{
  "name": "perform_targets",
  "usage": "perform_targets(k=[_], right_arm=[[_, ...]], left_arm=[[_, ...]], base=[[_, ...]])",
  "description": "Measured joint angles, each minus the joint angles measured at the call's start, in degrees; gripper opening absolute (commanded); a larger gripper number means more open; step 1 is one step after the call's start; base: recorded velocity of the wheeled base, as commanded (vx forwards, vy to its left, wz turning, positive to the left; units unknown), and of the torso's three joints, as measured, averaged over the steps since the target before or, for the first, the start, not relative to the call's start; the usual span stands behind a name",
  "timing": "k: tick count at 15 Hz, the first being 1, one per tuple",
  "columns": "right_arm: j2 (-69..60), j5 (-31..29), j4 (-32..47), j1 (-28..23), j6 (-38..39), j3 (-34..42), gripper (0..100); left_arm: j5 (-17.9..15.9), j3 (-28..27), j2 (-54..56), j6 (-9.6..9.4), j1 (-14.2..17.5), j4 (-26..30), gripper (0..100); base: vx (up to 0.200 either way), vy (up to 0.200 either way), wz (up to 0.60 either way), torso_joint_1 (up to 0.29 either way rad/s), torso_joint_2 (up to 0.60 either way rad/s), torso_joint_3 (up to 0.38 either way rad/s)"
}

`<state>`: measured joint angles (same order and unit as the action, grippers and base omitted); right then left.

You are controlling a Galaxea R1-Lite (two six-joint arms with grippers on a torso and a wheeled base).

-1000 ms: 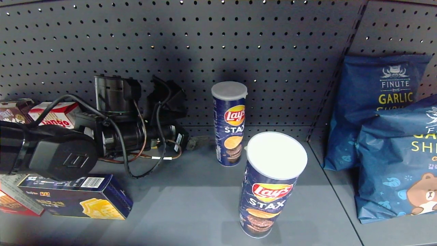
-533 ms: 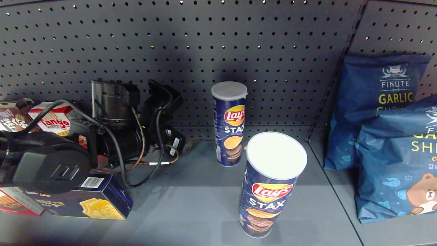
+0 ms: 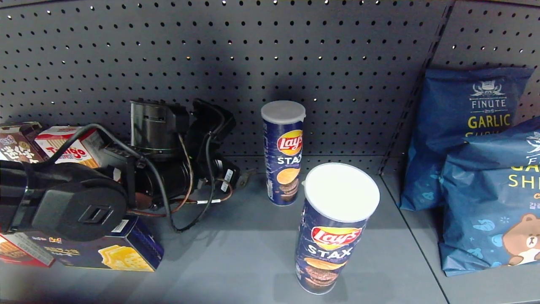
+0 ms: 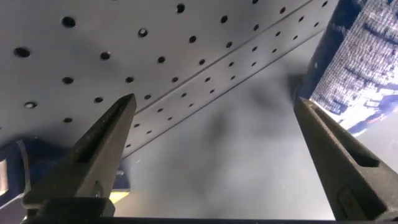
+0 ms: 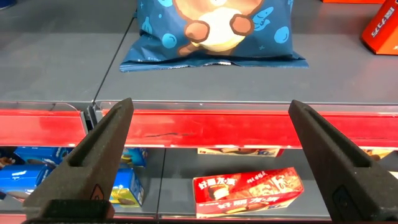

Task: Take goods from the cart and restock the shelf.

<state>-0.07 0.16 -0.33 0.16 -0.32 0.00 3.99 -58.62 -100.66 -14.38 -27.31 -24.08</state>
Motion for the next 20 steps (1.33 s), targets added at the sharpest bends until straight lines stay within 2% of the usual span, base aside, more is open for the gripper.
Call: perform_targets(k=[8, 20], right_arm=[[0.0, 0.0, 0.0, 0.0, 0.0, 0.0, 100], [0.0, 0.0, 0.0, 0.0, 0.0, 0.0, 100]], left_arm=[[0.1, -3.0, -3.6, 1.66, -2.1, 0.0, 100], [0.4, -5.7, -7.3, 1.83, -3.8, 0.0, 100]], base=[[0.0, 0.0, 0.0, 0.0, 0.0, 0.0], [0.0, 0.0, 0.0, 0.0, 0.0, 0.0]])
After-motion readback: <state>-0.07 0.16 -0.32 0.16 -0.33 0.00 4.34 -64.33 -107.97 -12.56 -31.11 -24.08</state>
